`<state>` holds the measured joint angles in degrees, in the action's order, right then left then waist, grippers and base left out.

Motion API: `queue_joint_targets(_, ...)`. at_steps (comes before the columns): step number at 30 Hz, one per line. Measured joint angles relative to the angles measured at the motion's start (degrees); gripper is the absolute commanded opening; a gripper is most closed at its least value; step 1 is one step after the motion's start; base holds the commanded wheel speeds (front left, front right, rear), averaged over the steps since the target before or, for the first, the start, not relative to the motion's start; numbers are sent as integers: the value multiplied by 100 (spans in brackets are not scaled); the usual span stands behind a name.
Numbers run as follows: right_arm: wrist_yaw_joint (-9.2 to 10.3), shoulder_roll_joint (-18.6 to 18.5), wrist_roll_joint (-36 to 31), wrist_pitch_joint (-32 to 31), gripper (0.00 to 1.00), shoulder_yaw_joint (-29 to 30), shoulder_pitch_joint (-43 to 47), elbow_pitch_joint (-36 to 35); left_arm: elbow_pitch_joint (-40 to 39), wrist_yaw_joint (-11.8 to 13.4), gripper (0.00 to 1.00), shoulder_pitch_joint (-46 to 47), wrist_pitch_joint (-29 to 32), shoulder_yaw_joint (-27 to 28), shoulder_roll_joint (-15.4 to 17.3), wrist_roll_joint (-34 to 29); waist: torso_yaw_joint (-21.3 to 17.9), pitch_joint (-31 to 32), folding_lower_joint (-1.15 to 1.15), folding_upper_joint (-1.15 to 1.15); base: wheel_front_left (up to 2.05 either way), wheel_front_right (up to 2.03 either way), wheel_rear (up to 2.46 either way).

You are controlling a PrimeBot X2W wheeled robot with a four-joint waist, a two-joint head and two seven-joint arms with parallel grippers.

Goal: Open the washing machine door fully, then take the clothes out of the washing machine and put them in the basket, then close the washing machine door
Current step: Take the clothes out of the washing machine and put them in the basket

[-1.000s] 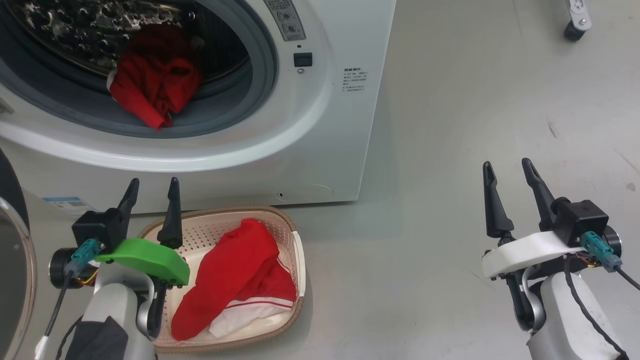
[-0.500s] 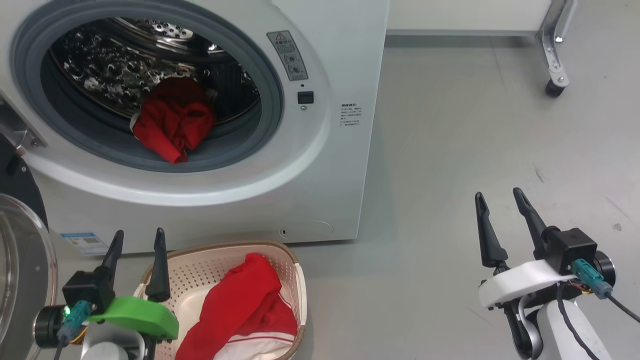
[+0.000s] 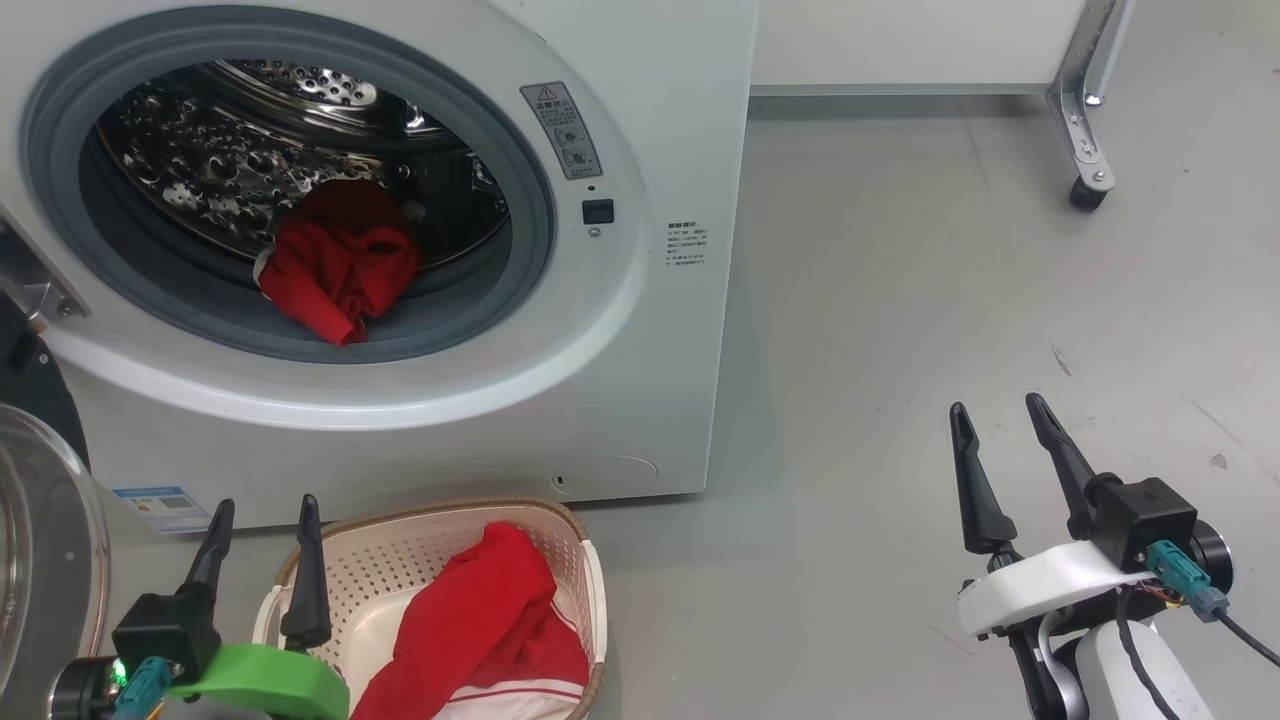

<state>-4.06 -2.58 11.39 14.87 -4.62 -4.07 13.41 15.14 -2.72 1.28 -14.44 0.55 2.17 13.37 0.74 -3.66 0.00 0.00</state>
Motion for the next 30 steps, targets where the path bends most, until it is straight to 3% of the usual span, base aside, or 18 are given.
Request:
queue_joint_targets(20,1,4,9,0,100,-55,168,-64,-294,14,100,-337,0,-32,-1,-45,-33,-4,0,0,0,0,0)
queue_joint_targets(30,0,5,9,0,100,-144,253,-59,-154,-9,100,-370,1,-247,-1,143,-29,-402,0,0,0,0,0)
